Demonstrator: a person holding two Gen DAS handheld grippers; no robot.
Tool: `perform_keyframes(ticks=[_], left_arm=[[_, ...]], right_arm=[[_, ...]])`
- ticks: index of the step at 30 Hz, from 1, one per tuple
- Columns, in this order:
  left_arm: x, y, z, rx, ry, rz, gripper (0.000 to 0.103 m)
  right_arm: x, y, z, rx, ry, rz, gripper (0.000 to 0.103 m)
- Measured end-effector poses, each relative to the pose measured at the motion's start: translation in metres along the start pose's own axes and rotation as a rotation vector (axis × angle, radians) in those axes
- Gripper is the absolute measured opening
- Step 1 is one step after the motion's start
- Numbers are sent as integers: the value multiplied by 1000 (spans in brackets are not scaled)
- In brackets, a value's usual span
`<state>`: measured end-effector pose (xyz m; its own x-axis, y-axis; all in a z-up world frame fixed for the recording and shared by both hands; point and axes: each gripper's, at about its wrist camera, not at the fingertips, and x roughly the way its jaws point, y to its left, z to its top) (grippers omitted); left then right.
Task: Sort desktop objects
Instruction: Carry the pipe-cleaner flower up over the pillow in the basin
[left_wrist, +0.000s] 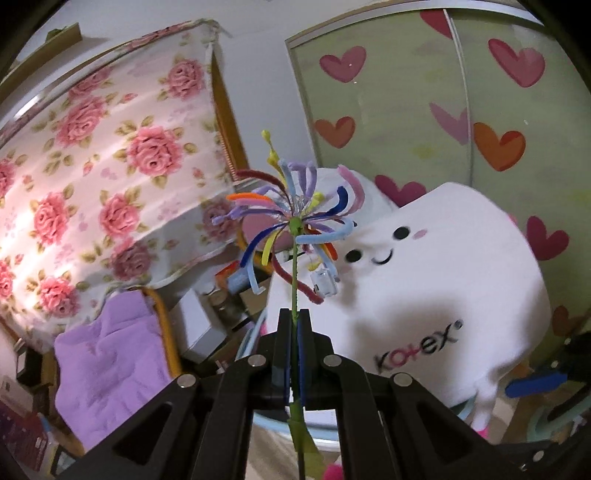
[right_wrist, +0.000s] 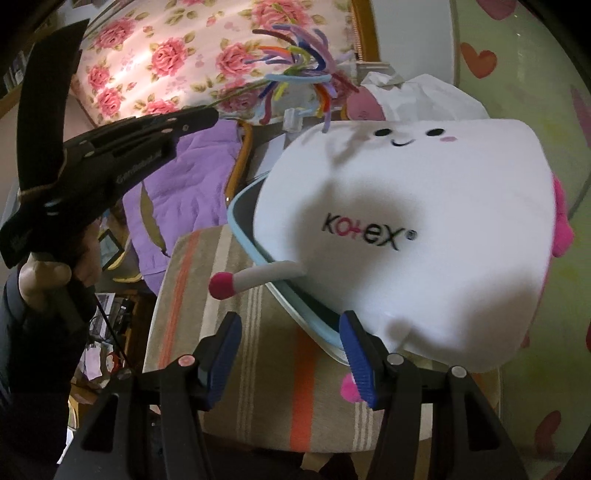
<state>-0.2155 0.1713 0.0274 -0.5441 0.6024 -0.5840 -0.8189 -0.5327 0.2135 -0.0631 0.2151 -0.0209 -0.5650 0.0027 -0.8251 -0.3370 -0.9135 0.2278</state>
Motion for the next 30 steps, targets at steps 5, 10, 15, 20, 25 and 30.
perform_keyframes(ticks=[5,10,15,20,25,30], left_arm=[[13,-17,11,9,-2,-33,1],[24,-30,17,-5,0,-61,1],[32,-34,22,-34,-10,-66,1],[47,-34,24,-68,-7,-66,1],[68,-44,23,-59,19,-74,1],[86,-49,21,-68,34,-77,1]], right_arm=[[-5,-6,8,5,-32,-16,59],[-10,-11,15,9,-64,-33,59],[-14,-16,22,13,-89,-48,59],[-10,-21,22,20,-76,-54,59],[-6,-23,21,17,-62,-64,59],[-5,-27,20,21,-55,-81,59]])
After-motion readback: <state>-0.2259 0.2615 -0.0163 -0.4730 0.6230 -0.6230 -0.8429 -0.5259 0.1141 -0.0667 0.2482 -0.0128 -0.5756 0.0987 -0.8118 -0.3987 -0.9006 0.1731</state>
